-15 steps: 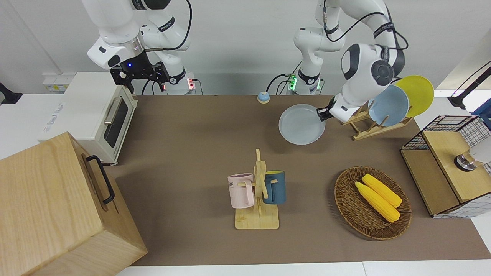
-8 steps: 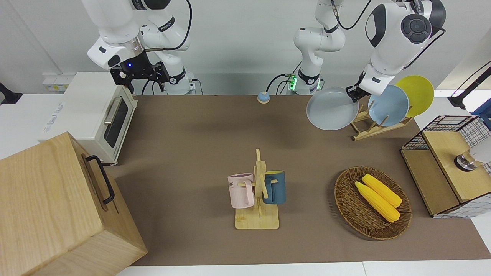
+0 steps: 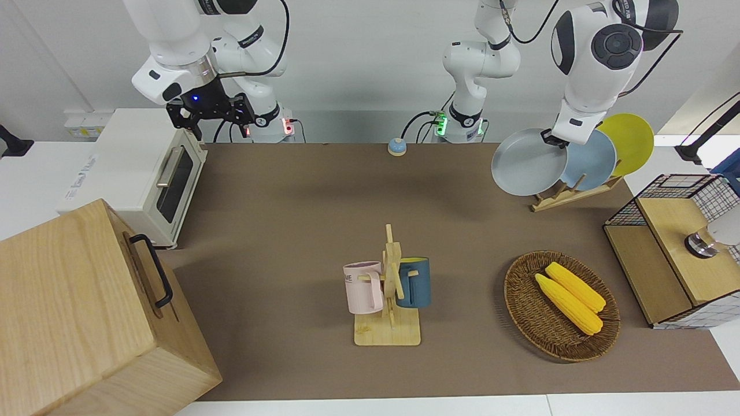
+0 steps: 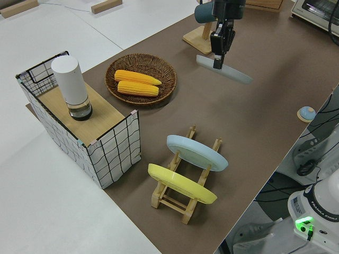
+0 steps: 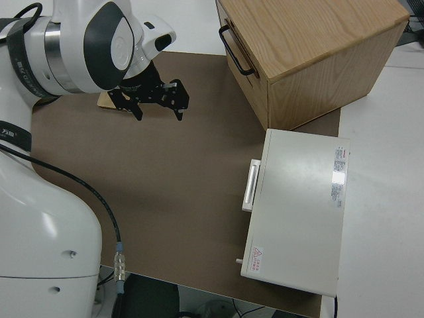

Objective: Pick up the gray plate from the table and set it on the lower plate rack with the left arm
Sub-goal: 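Lower the gray plate upright into the rack's lower slot with the left gripper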

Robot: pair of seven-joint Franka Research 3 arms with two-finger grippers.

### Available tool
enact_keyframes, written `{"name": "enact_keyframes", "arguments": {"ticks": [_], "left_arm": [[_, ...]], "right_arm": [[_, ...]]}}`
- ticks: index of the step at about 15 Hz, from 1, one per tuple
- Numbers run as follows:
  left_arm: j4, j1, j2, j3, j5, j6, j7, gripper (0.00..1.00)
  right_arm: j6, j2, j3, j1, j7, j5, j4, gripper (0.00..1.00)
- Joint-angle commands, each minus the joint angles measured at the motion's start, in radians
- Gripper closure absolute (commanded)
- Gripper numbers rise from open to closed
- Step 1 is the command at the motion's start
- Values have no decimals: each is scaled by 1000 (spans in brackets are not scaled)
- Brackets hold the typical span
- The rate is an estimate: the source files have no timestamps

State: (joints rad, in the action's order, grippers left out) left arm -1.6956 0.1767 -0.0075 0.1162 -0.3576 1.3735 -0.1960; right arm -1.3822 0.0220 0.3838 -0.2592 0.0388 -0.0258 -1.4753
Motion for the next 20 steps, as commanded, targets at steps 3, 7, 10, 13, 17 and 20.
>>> {"name": "enact_keyframes", "arguments": {"ticks": [3, 7, 10, 13, 17, 20], "left_arm": [[-33, 14, -6, -1, -171, -14, -6, 1000], [-65, 14, -6, -4, -283, -14, -17, 1000], [-93, 12, -6, -4, -311, -13, -42, 1000], [-171, 14, -6, -6, -377, -1, -130, 1000], [-234, 14, -6, -6, -432, 2, -193, 1000], [-281, 14, 0, -6, -452, 9, -249, 1000]], "right_arm": [[11, -2, 21, -23, 12, -6, 7, 17], [11, -2, 21, -23, 12, -5, 7, 17], [11, -2, 20, -23, 12, -5, 7, 17], [11, -2, 21, -23, 12, -5, 6, 17], [11, -2, 20, -23, 12, -6, 7, 17], [11, -2, 21, -23, 12, -6, 7, 17]]}}
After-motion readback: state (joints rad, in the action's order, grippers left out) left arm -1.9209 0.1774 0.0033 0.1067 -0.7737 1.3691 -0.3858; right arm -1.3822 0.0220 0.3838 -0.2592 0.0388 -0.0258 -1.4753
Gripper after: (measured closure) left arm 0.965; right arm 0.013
